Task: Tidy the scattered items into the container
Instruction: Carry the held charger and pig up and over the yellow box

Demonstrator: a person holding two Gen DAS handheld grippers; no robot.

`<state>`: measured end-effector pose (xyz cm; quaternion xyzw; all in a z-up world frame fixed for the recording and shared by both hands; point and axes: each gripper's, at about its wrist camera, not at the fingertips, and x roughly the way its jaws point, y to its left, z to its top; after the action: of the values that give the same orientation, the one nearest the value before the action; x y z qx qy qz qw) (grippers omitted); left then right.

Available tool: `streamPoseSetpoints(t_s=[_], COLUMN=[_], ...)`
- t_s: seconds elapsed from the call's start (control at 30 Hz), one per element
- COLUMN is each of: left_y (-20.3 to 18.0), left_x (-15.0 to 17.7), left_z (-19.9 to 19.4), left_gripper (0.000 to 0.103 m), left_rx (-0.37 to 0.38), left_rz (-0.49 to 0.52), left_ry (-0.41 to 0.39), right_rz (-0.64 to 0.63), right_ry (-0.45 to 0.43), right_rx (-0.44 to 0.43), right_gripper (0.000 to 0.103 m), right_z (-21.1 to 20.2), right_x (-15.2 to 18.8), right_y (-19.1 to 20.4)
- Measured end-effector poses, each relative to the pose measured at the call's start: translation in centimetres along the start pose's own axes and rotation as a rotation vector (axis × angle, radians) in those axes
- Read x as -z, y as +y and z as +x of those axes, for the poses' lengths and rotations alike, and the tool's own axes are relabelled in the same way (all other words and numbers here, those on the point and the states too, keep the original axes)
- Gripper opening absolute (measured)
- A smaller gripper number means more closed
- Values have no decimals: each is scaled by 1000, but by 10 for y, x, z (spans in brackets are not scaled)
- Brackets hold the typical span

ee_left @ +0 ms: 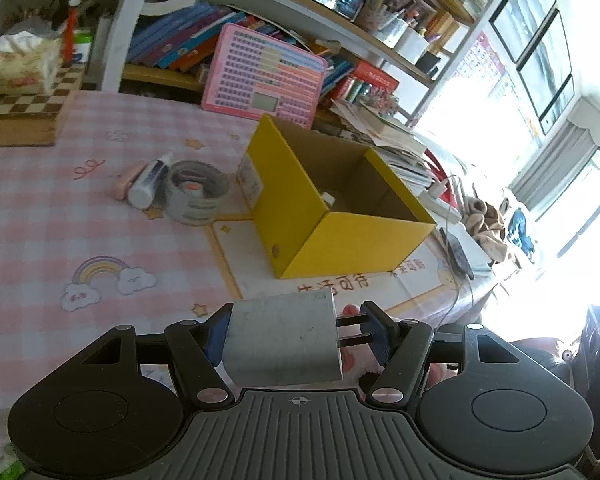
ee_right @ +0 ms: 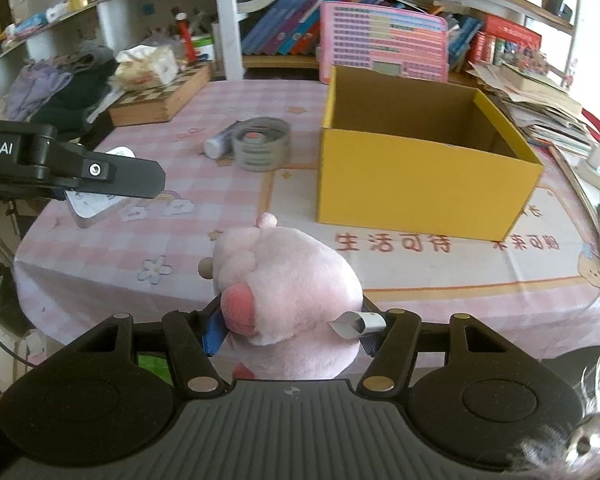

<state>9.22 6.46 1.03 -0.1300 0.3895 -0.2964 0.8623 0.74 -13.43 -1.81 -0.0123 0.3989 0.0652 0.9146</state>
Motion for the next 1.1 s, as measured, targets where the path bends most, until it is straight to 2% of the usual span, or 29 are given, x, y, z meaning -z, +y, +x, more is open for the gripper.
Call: streamPoseSetpoints(t_s=[0.63,1.1], left_y=[-44,-72], left_x=[-13,-28], left_z=[55,89], left_gripper=[67,67], left_rx=[31,29], left_rz=[23,29], left_ry=[56,31], right_rz=[70,76], right_ry=[41,40], right_rx=[42,40], right_gripper=[60,60], right_z=[2,9], right_x=[3,-8], right_y=[-68,-120])
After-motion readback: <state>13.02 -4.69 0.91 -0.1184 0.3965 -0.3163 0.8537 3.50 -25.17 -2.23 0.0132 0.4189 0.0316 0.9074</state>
